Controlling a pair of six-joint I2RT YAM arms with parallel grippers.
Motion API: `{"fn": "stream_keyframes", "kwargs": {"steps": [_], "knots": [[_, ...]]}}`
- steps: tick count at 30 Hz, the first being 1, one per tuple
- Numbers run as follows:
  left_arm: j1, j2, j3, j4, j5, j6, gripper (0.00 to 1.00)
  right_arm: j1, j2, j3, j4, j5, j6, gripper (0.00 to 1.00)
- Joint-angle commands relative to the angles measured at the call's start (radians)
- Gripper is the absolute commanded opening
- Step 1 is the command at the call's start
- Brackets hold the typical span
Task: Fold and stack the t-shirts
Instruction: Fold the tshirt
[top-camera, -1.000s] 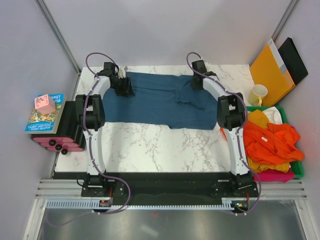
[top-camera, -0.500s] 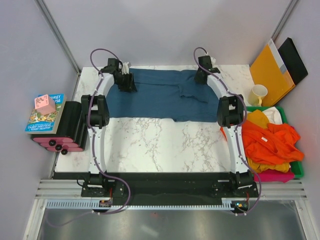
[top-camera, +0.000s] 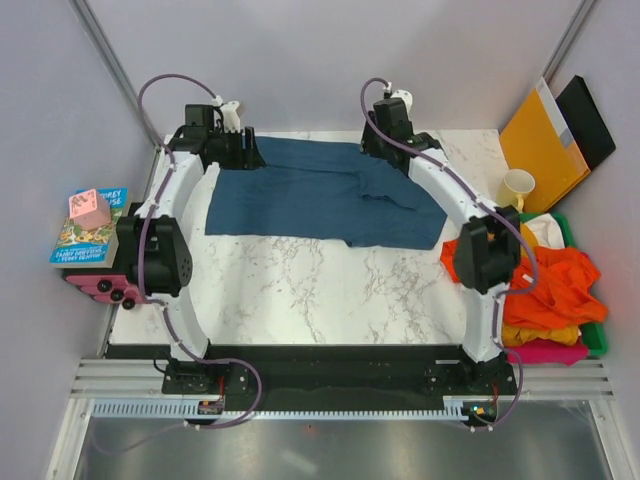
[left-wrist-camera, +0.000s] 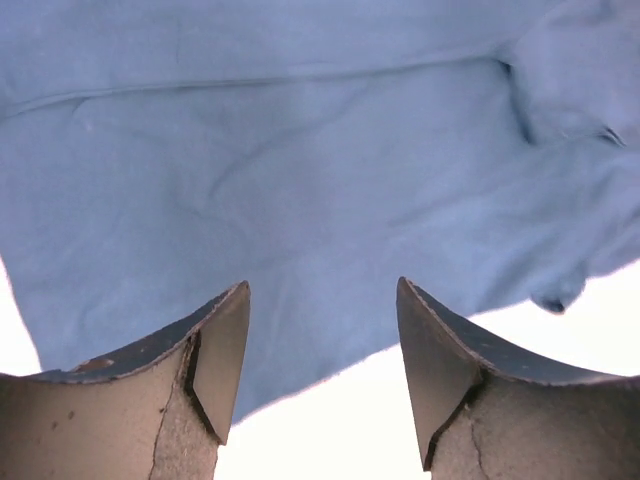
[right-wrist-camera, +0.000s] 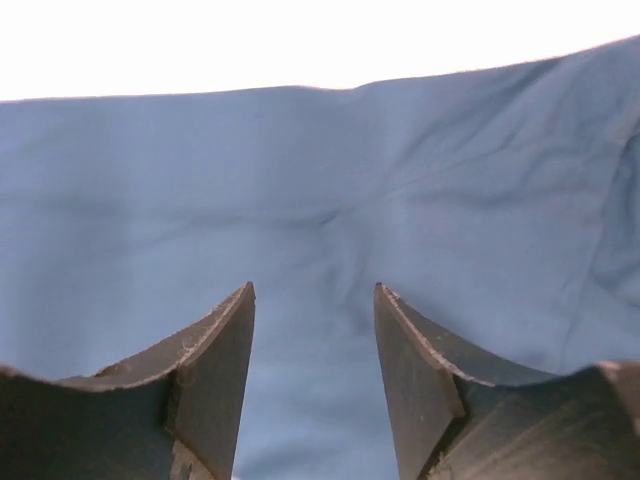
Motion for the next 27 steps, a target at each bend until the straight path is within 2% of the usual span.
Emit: {"fn": "stream_keyframes", "kwargs": {"steps": [1,2,3,6,9,14,18,22,27], "knots": [[-0.004,-0.174,-0.215,0.017,-0.01,0.116,0.66,0.099,-0.27,-0.314,-0.023,0.08,-0.006,0.57],[-0.004,-0.197,-0.305,0.017,-0.009,0.152,0.65,0.114,-0.306,-0.386,-0.021,0.077,0.023,0.56],[-0.004,-0.218,-0.348,0.017,-0.012,0.166,0.64,0.133,-0.341,-0.525,-0.021,0.09,0.047,0.52],[-0.001,-0.294,-0.494,0.035,-0.023,0.197,0.62,0.216,-0.481,-0.778,0.019,0.164,0.139,0.47],[0.01,-0.344,-0.578,0.059,-0.015,0.2,0.61,0.292,-0.558,-0.905,0.014,0.23,0.234,0.43],[0.029,-0.386,-0.634,0.071,0.012,0.191,0.6,0.394,-0.601,-0.976,-0.012,0.322,0.337,0.4],[0.033,-0.389,-0.646,0.072,0.022,0.182,0.61,0.421,-0.562,-1.002,-0.023,0.339,0.382,0.45],[0.034,-0.363,-0.643,0.077,0.022,0.174,0.61,0.421,-0.494,-1.011,0.002,0.362,0.39,0.49],[0.033,-0.298,-0.612,0.077,0.02,0.147,0.6,0.418,-0.362,-0.941,0.014,0.37,0.376,0.5]]}}
